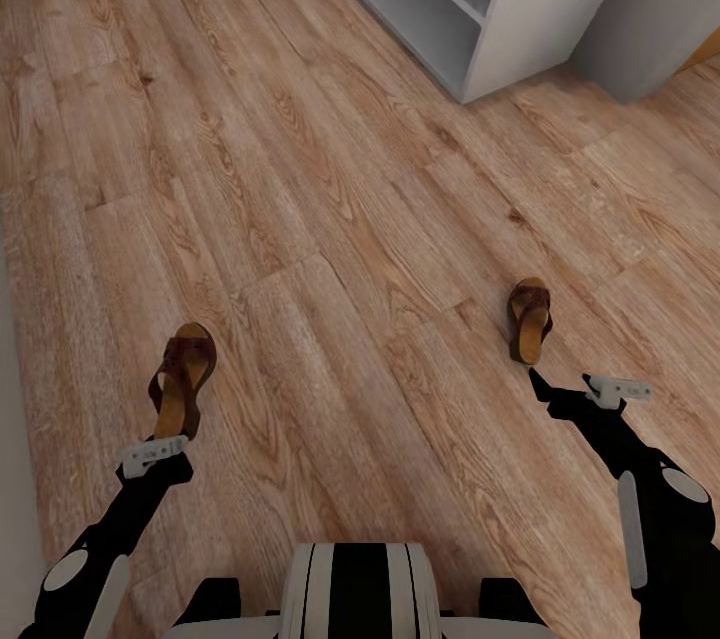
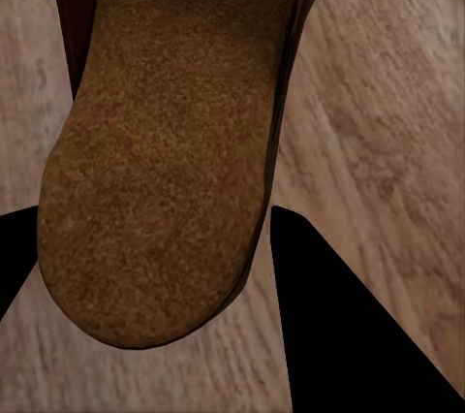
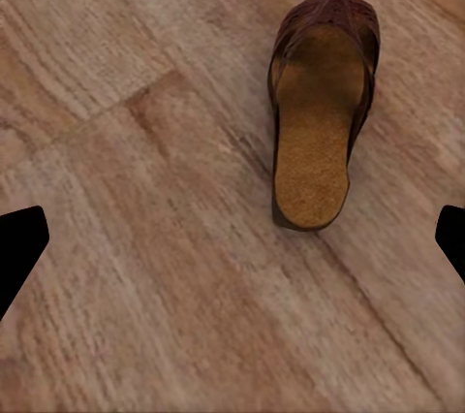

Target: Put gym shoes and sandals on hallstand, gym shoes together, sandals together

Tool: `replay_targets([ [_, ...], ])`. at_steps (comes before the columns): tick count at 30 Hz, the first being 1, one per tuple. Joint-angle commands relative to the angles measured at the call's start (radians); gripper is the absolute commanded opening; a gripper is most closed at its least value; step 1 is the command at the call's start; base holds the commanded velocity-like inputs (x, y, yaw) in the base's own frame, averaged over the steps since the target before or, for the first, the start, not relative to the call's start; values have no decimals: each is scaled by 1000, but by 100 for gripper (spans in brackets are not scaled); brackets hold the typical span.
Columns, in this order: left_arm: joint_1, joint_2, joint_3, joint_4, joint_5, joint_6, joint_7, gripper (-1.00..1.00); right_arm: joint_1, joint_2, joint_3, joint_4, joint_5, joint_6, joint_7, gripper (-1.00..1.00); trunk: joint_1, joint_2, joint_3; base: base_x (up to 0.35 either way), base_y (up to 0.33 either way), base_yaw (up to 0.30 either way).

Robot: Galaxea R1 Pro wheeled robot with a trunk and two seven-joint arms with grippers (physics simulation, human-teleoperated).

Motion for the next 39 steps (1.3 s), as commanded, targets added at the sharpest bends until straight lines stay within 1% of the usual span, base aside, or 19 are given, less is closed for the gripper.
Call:
replay_targets([
  [1, 0, 0, 0, 3, -3, -8, -2, -100, 0, 0, 0, 0, 0, 0, 0, 100, 0, 0, 0, 0, 0, 0],
  [2, -1, 0, 0, 5, -4, -20, -2, -100, 0, 0, 1, 0, 0, 0, 1, 100, 0, 0, 0, 0, 0, 0],
  [3, -9, 1, 1, 8, -4, -49, -2, -100, 0, 0, 1, 0, 0, 0, 1, 100, 0, 0, 0, 0, 0, 0],
  [4, -17, 1, 1, 6, -4, -58, -2, -100, 0, 0, 1, 0, 0, 0, 1, 100, 0, 0, 0, 0, 0, 0],
  [9, -86, 1, 3, -3, -3, -80, -3, -100, 0, -1, 2, 0, 0, 0, 2, 100, 0, 0, 0, 0, 0, 0],
  [12, -104, 0, 3, 22, -6, -96, -5, -100, 0, -1, 2, -2, 0, -1, 2, 100, 0, 0, 0, 0, 0, 0],
  [16, -112, -2, 4, 68, -2, -112, -5, -100, 1, -1, 3, -7, 0, -1, 4, 100, 0, 0, 0, 0, 0, 0],
  [19, -114, -10, 5, 99, -5, -118, -6, -100, 2, -1, 3, -12, 0, 0, 8, 100, 0, 0, 0, 0, 0, 0],
  [28, -115, -20, 7, 120, -10, -134, 1, -100, 2, -2, -2, -18, 1, 0, 18, 100, 0, 0, 0, 0, 0, 0],
  [31, -120, -21, 6, 73, -10, -133, 5, -100, 2, -1, 1, -18, 2, -1, 19, 100, 0, 0, 0, 0, 0, 0],
  [32, -123, -21, 5, 18, -9, -130, 8, -100, 2, -1, 2, -19, 3, -1, 19, 100, 0, 0, 0, 0, 0, 0],
  [35, -125, -22, 5, -55, -5, -128, 14, -100, 2, -1, 4, -20, 4, -1, 20, 100, 0, 0, 0, 0, 0, 0],
  [39, -125, -22, 3, -77, -9, -129, 16, -100, 2, -1, 3, -21, 5, 0, 21, 100, 0, 0, 0, 0, 0, 0],
])
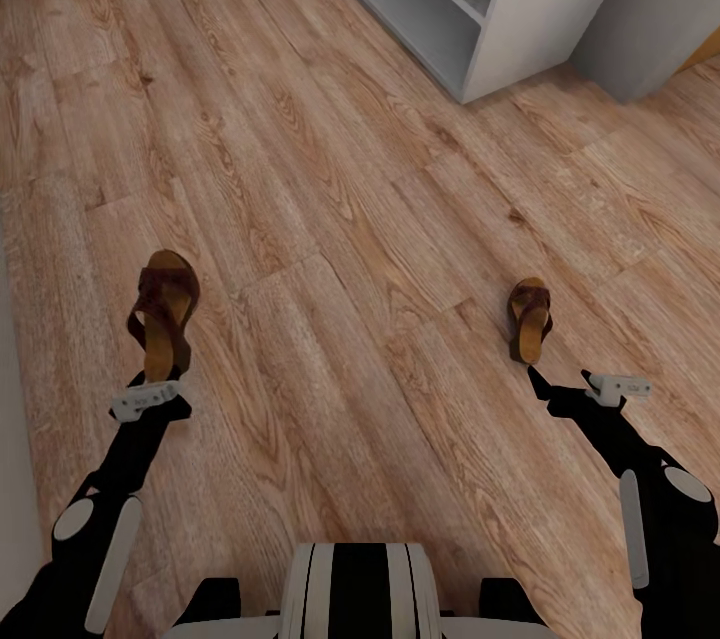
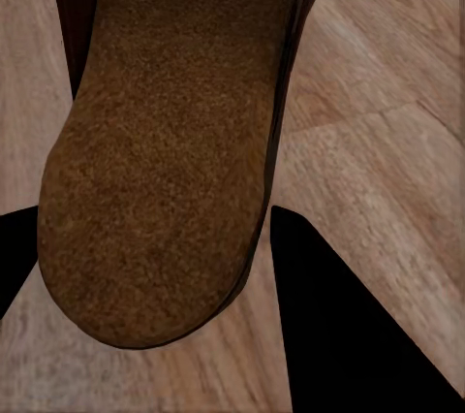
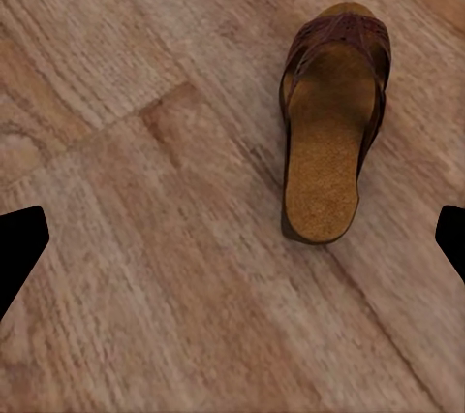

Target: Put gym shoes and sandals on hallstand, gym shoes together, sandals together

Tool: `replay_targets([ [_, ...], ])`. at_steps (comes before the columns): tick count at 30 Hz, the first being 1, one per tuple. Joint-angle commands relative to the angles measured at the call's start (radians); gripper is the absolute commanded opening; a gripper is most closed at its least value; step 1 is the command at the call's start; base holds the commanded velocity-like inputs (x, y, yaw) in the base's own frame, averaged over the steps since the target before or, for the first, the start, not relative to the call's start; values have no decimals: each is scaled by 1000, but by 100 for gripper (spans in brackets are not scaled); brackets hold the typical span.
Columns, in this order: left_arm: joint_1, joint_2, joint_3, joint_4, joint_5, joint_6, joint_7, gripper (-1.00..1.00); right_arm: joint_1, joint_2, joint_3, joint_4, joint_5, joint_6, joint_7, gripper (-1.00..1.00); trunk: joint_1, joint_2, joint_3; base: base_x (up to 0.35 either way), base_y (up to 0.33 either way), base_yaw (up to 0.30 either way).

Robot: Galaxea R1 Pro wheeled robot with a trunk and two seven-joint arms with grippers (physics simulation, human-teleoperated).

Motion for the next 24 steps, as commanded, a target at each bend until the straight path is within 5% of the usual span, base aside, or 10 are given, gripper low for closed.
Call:
replay_targets([
  [1, 0, 0, 0, -10, -4, -1, -1, -100, 0, 0, 0, -1, 0, 0, 0, 100, 0, 0, 0, 0, 0, 0],
  [24, 0, 0, -18, -25, -7, -3, -3, -100, 0, 0, -8, 1, -3, -3, 1, 100, 0, 0, 0, 0, 0, 0],
])
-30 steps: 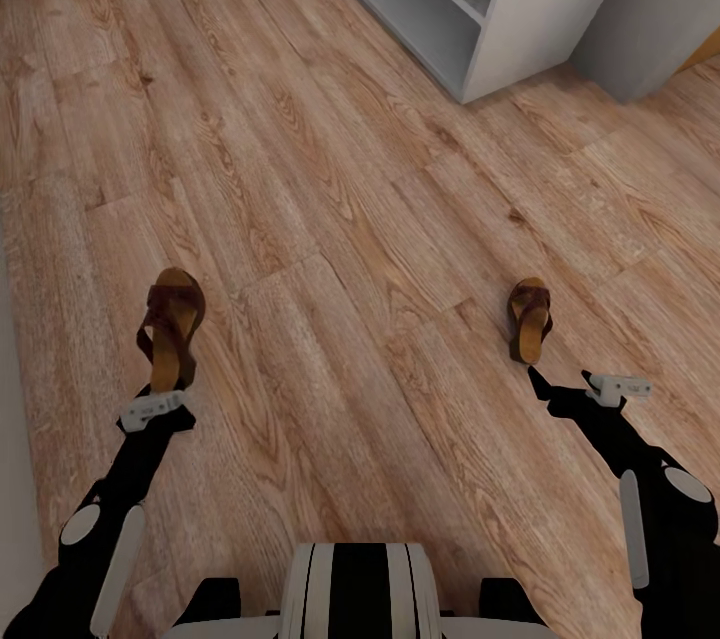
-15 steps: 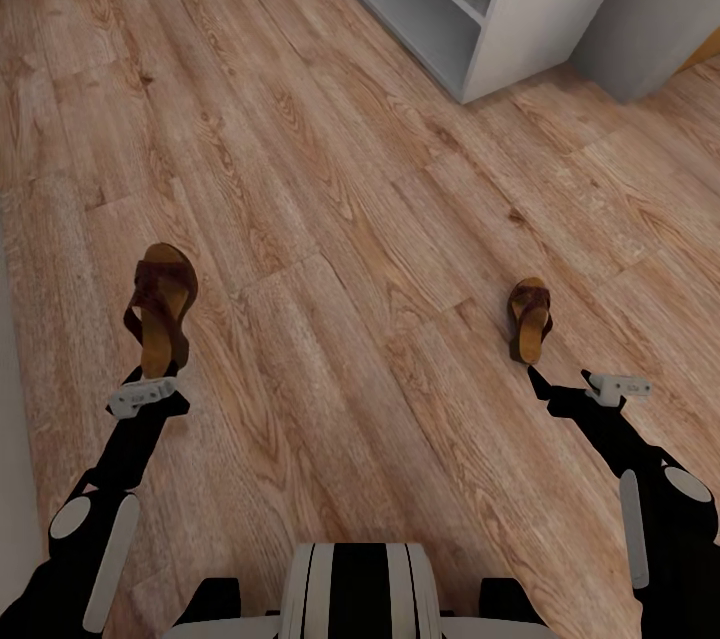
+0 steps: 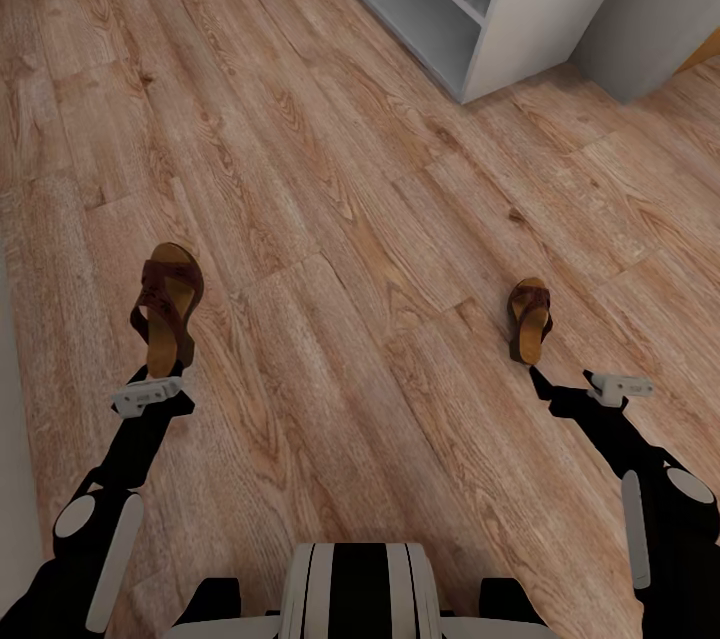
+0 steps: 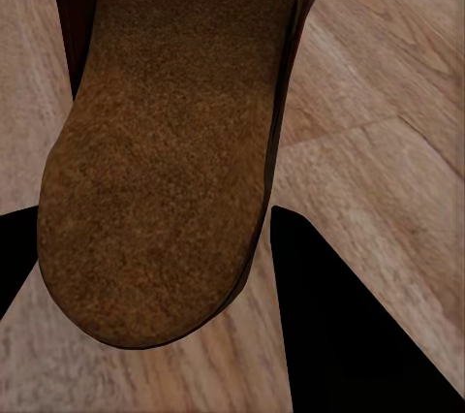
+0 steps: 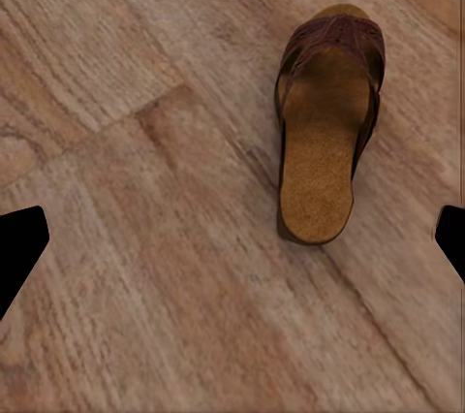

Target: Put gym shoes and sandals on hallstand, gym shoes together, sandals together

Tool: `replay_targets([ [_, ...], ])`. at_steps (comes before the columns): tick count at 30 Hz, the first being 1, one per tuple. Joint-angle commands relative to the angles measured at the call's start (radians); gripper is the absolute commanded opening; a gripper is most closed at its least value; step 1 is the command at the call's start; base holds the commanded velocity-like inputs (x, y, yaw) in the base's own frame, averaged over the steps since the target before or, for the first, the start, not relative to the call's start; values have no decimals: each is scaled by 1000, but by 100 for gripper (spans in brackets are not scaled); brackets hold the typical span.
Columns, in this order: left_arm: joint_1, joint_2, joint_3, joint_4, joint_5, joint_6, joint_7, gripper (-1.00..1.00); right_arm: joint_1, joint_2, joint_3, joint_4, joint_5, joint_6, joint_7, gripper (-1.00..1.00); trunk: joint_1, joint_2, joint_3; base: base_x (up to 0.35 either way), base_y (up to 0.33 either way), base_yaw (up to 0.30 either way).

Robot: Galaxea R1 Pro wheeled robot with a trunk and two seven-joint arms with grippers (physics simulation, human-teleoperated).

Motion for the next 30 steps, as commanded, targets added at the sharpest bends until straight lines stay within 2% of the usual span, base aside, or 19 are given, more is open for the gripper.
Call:
replay_targets([
  [1, 0, 0, 0, 0, -3, 0, -1, -100, 0, 0, -1, 0, 0, 0, 0, 100, 0, 0, 0, 0, 0, 0],
  [5, 0, 0, -2, 2, -3, 0, 0, -100, -2, 0, -25, 3, -2, 0, -2, 100, 0, 0, 0, 0, 0, 0],
  [10, 0, 0, -4, 3, -3, 0, 0, -100, -13, -1, -85, 13, -3, 4, -6, 100, 0, 0, 0, 0, 0, 0],
  [14, 0, 0, -6, 4, -3, 1, 0, -100, -39, -18, -115, 42, -2, 40, -8, 100, 0, 0, 0, 0, 0, 0],
  [17, 0, 0, -6, 4, -3, 1, 0, -100, -50, -30, -121, 72, -3, 52, -7, 100, 0, 0, 0, 0, 0, 0],
  [24, 0, 0, -9, 5, -2, 1, 0, -100, -54, -36, -116, 91, -4, 49, -3, 100, 0, 0, 0, 0, 0, 0],
  [30, 0, 0, -45, 5, -4, 2, 1, -100, -54, -30, -98, 95, -3, 30, -2, 100, 0, 0, 0, 118, 0, 0],
])
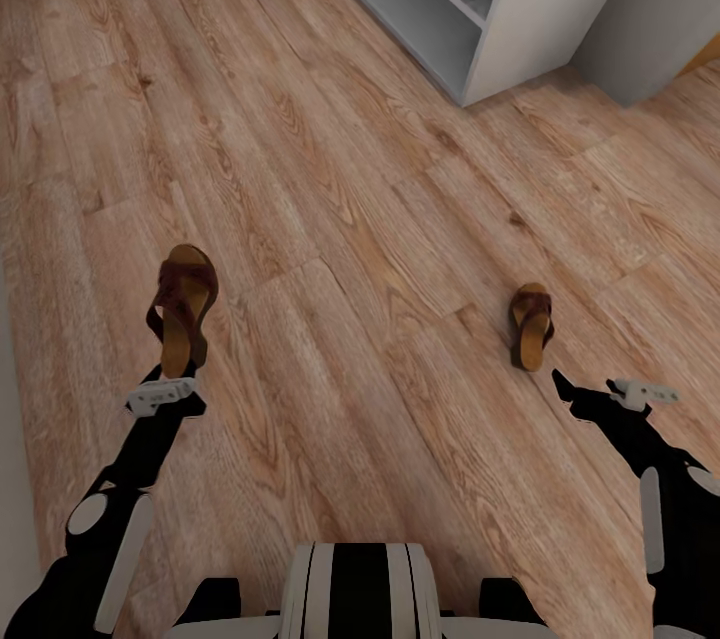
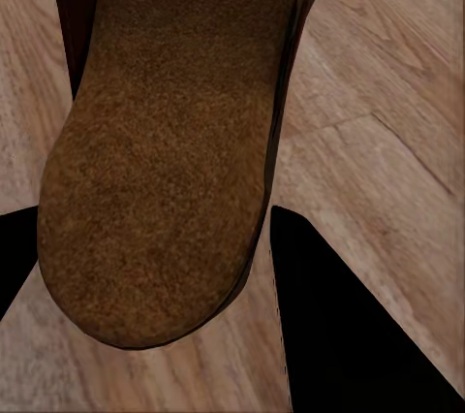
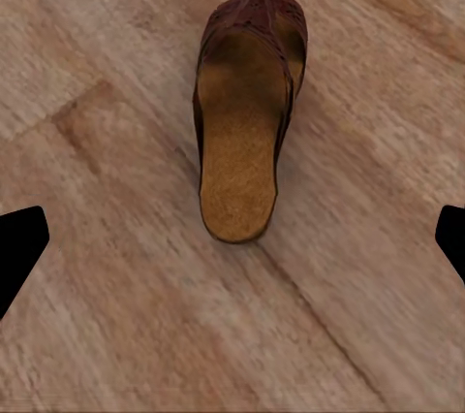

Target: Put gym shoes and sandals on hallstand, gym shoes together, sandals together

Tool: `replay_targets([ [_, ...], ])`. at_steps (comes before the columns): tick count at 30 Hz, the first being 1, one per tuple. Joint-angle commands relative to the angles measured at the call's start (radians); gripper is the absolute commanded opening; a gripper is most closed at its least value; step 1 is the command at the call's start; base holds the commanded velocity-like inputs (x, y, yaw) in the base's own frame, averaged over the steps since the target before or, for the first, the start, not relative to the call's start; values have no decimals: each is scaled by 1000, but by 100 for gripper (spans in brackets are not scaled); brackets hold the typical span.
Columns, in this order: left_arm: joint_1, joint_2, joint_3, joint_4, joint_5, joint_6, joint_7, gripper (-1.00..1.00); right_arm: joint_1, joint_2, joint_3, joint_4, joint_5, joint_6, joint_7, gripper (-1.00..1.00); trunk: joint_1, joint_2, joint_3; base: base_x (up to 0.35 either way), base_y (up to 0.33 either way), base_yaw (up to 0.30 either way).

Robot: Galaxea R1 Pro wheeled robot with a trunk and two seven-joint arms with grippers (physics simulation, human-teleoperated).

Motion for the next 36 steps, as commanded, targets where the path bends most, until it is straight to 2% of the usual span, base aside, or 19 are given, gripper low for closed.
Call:
replay_targets([
  [1, 0, 0, -2, 0, -3, -1, -1, -100, 0, 0, 3, 0, 0, -1, 0, 100, 0, 0, 0, 233, 0, 0],
  [12, 0, 0, -10, 0, -3, 0, -1, -100, 0, -8, 1, 8, -2, -5, 0, 100, 0, 0, 0, 86, 0, 0],
  [22, 0, 0, -11, 0, -3, 0, -1, -100, -1, -10, 1, 14, -2, -5, -1, 100, 0, 0, 0, 215, 0, 0],
  [36, 0, 0, -11, 1, -3, 0, -1, -100, -1, -9, 5, 14, -1, -2, 1, 100, 0, 0, -4, 26, 0, 16],
])
